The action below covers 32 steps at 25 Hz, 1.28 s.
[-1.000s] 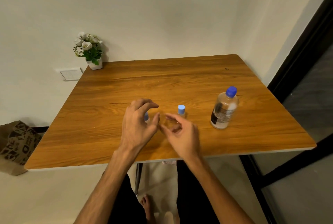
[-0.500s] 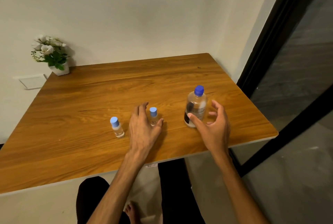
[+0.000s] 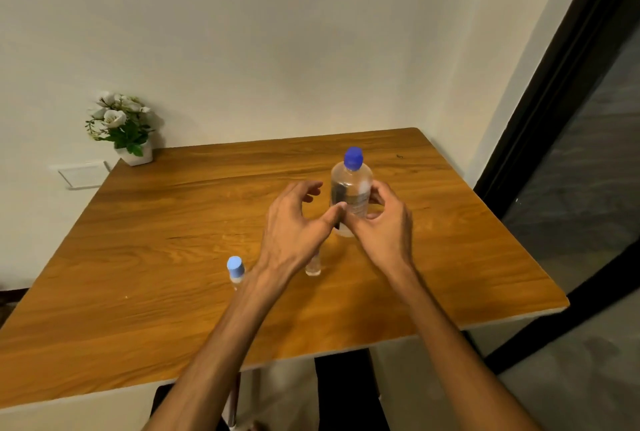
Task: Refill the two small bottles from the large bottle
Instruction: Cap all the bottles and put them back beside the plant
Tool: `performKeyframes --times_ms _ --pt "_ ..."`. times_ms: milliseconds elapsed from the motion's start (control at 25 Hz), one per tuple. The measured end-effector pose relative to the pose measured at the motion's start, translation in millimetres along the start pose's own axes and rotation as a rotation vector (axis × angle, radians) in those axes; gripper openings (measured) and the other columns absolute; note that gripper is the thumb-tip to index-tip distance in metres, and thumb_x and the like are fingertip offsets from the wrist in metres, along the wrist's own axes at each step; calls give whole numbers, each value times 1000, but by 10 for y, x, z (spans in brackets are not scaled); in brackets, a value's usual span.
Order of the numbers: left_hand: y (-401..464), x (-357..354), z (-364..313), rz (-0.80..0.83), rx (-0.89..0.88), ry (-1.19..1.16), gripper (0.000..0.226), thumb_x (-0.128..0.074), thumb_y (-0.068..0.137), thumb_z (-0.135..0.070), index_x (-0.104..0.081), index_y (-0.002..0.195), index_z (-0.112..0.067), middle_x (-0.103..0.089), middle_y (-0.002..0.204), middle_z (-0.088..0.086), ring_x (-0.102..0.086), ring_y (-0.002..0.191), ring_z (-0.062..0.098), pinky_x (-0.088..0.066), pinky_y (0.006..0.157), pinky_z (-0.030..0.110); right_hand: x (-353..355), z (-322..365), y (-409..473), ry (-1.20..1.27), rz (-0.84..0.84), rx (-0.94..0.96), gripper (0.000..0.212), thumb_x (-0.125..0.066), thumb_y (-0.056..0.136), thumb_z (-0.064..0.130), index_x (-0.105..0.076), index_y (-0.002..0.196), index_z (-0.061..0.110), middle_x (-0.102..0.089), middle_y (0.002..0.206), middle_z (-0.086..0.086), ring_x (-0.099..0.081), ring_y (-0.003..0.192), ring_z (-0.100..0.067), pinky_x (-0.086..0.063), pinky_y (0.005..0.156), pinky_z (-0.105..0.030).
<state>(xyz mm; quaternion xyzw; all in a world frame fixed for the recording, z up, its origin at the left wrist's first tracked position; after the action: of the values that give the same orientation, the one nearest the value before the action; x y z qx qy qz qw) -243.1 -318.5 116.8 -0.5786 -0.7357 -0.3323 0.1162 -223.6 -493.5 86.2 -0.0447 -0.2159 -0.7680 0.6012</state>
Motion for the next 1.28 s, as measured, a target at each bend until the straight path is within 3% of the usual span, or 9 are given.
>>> performKeyframes --times_ms 160,320,480,600,760,920,1040,1160,1280 --pt "624 454 198 -55 42 4 52 -77 87 -45 -64 131 -20 -71 119 -3 -68 99 12 -60 85 32 -727 597 481 42 131 146 48 -89 82 30 -69 125 27 -72 103 20 -68 90 5 -61 77 -24" --pt "1211 1023 852 -169 160 50 61 -77 89 -46 -62 137 -12 -69 113 0 -69 91 16 -55 75 22 -1804 933 1000 -54 307 181 49 -85 87 30 -67 131 16 -77 117 1 -70 94 -10 -54 70 -16" --pt "1859 1453 1888 -258 304 18 58 -77 90 -39 -63 137 -8 -75 113 9 -73 90 22 -63 90 42 -3191 1018 1536 -150 445 176 44 -83 87 29 -70 126 14 -78 113 -6 -75 98 -24 -59 75 -29" --pt "2296 1629 2620 -310 402 -36 55 -77 90 -33 -64 138 -9 -74 121 10 -72 99 24 -61 92 39 -4083 939 1854 -178 504 137 41 -83 88 24 -70 125 13 -77 116 -8 -74 103 -27 -62 87 -38" --pt "2668 1650 3237 -321 449 -45 53 -76 92 -29 -64 139 -9 -72 130 15 -70 113 30 -58 100 44 -4757 757 2126 -185 499 127 36 -80 89 20 -71 124 13 -77 116 -7 -73 105 -26 -62 92 -39" --pt "2778 1633 3490 -328 454 -22 56 -75 92 -34 -62 141 -11 -72 131 13 -69 119 31 -56 106 48 -4952 663 2209 -192 483 130 38 -80 91 22 -68 126 11 -77 115 -7 -73 105 -26 -62 91 -38" --pt "2703 1633 3431 -324 454 15 63 -77 89 -34 -55 143 -9 -68 135 14 -65 125 33 -54 108 49 -4820 690 2143 -250 535 128 62 -84 87 28 -56 139 10 -71 128 -10 -69 115 -30 -60 96 -40" --pt "2351 1662 3037 -367 423 17 69 -77 90 -36 -51 147 -8 -64 138 13 -62 122 27 -53 105 42 -4315 788 1958 -280 574 88 76 -83 88 40 -48 150 13 -63 143 -10 -64 126 -30 -56 98 -38" --pt "1669 1542 2448 -301 338 -138 49 -73 93 -43 -67 134 -15 -71 124 0 -66 111 14 -57 101 39 -3406 925 1647 -261 603 60 72 -83 85 51 -59 144 17 -66 141 -6 -65 124 -24 -55 98 -35"
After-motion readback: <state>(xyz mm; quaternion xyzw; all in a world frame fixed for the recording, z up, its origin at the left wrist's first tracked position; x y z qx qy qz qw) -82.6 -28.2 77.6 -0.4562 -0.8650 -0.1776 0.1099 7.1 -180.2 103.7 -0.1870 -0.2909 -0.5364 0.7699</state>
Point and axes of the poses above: each hand's wrist, its own y-axis towards the middle knuckle, its own x-axis out of the back of the hand, z = x × y, the point moved 7 cm from there along y, towards the middle knuckle
